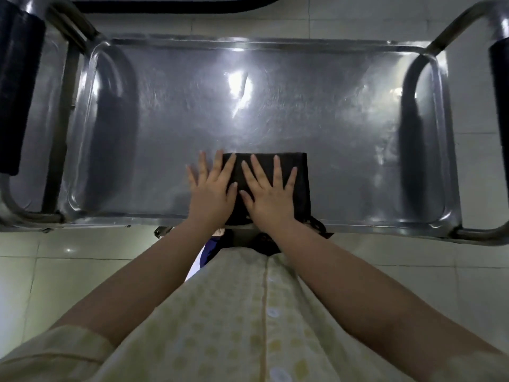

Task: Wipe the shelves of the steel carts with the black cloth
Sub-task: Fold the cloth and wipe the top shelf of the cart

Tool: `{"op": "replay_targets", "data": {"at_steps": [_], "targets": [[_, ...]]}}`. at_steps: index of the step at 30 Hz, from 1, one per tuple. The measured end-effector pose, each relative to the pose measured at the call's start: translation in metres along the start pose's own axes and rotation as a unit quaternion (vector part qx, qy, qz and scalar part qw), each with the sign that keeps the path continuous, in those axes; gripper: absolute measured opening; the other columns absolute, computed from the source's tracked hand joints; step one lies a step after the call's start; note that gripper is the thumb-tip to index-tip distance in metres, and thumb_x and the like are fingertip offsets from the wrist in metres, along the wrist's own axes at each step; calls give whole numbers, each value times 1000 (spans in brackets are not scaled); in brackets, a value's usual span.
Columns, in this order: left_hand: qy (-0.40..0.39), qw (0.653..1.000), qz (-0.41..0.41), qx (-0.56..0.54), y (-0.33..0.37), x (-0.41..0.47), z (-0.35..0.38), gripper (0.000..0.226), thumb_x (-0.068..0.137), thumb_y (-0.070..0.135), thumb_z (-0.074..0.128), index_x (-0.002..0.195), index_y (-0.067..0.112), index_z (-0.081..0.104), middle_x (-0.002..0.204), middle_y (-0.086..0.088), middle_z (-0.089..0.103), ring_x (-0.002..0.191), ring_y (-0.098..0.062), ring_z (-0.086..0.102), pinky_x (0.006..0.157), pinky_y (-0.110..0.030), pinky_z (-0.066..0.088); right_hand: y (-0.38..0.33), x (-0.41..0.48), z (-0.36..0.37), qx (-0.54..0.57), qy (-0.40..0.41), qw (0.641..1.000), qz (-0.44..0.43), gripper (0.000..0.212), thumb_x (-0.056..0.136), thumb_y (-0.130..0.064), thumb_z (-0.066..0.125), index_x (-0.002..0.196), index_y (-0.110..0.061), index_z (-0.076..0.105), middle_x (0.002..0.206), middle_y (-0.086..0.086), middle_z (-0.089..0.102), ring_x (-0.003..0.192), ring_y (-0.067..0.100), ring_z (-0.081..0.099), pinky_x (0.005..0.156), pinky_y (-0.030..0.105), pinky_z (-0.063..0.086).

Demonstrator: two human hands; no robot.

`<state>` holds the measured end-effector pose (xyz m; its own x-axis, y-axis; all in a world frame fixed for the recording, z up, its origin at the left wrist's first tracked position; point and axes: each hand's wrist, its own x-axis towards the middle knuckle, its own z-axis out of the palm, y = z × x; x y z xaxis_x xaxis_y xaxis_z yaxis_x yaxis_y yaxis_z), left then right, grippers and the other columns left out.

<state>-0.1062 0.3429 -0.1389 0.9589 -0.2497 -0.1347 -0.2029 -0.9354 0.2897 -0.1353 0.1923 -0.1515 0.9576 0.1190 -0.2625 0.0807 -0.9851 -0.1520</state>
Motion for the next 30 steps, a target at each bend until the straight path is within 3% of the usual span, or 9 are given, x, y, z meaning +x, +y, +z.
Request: {"op": "replay_targets", "data": {"at_steps": [3, 6, 12, 16, 18, 23, 26, 30], "targets": [[-59, 997, 24, 45, 14, 15, 3, 58, 103, 42, 34, 156, 29, 14, 165, -5, 4, 148, -39, -11, 112, -59, -17, 42, -7, -7, 18, 4, 1000, 15, 61, 98, -59, 19, 154, -42, 2, 163, -15, -3, 148, 32, -12, 108, 63, -22], [-97, 990, 70, 79, 40, 39, 11, 61, 101, 52, 24, 155, 39, 0, 164, 0, -11, 144, -31, -27, 104, -57, -28, 116, -26, -14, 7, 5, 996, 90, 63, 94, -62, 11, 153, -43, 0, 162, -15, -5, 148, 30, -12, 111, 63, -17], [-100, 988, 73, 96, 49, 54, 30, 60, 98, 58, 12, 154, 42, 0, 164, 2, -8, 149, -33, -14, 111, -66, -14, 265, -67, -36, 11, -37, 957, 287, 61, 96, -60, 11, 151, -44, -9, 163, -11, -12, 148, 33, -14, 113, 66, -7], [-89, 989, 72, 96, 48, 53, 33, 58, 98, 56, 12, 153, 44, -2, 165, 3, -6, 150, -30, -12, 113, -64, -12, 247, -61, -34, 6, -38, 958, 284, 64, 95, -62, 11, 150, -43, -14, 161, -7, -19, 145, 43, -16, 111, 68, -8], [-91, 989, 68, 91, 48, 54, 33, 56, 99, 54, 10, 153, 44, -2, 165, 4, -5, 150, -29, -11, 113, -63, -13, 206, -53, -25, -2, -26, 976, 217, 67, 91, -67, 12, 149, -44, -13, 161, -7, -15, 144, 48, -12, 110, 70, -7], [-92, 992, 55, 66, 50, 54, 26, 58, 97, 50, 6, 154, 39, 1, 164, 7, -6, 149, -24, -17, 111, -62, -20, 105, -35, -13, -6, -3, 999, 39, 68, 90, -68, 25, 153, -44, 14, 163, -6, 9, 146, 47, -3, 109, 72, -4], [-60, 995, 34, 73, 44, 73, 14, 57, 99, 47, 13, 155, 37, 5, 164, 6, -6, 148, -29, -19, 107, -62, -24, 126, -33, -18, -9, -1, 998, 62, 70, 87, -77, 17, 151, -51, 2, 163, -10, -3, 144, 45, -18, 109, 70, -10], [-62, 995, -6, 73, 31, 121, -3, 56, 104, 42, 24, 156, 35, 8, 165, -1, -2, 148, -37, -15, 112, -64, -16, 208, -40, -32, -6, -11, 977, 211, 71, 85, -79, 15, 147, -55, -9, 163, -10, -8, 143, 46, -17, 111, 67, -11]]}}
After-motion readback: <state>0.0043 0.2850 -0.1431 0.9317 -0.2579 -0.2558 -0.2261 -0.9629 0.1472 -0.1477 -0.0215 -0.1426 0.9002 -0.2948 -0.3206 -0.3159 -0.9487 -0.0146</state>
